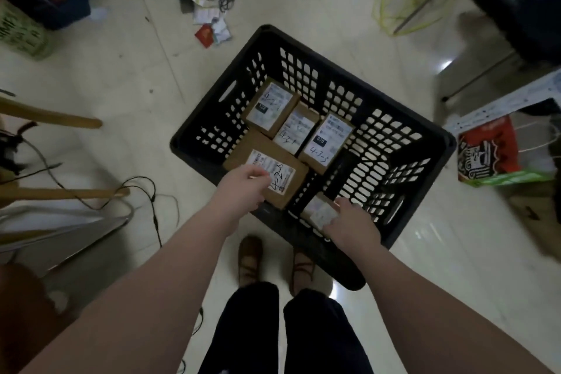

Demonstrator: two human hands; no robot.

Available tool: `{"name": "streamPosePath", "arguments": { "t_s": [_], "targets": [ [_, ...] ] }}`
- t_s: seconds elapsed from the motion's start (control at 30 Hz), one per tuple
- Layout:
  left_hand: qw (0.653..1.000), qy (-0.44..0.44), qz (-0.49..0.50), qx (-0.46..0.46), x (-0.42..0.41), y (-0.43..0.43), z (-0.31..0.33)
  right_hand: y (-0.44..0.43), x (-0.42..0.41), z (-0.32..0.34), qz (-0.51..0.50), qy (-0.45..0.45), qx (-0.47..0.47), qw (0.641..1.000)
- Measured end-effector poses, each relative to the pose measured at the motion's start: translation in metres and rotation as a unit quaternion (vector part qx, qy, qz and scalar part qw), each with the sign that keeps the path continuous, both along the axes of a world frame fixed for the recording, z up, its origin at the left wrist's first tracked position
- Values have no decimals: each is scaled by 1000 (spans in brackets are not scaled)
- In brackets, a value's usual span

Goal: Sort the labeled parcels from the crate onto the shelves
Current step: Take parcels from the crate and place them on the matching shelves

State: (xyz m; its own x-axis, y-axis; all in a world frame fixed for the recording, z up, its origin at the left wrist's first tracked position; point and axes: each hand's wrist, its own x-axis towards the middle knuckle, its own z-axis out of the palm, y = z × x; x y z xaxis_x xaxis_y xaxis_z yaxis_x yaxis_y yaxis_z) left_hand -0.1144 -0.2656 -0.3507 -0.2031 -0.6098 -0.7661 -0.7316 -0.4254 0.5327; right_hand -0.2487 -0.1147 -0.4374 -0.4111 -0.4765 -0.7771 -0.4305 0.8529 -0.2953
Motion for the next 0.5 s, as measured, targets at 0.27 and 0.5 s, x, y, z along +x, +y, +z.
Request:
{"name": "streamPosePath", "arguments": {
  "t_s": [0.27, 0.5],
  "targets": [
    [995, -8, -54, 82, -25, -1, -92, -17, 16, -85, 75, 41, 77, 993],
    [988, -10, -120, 93, -32, -8, -122, -19, 18, -116, 27, 86, 71, 993]
  ]
}}
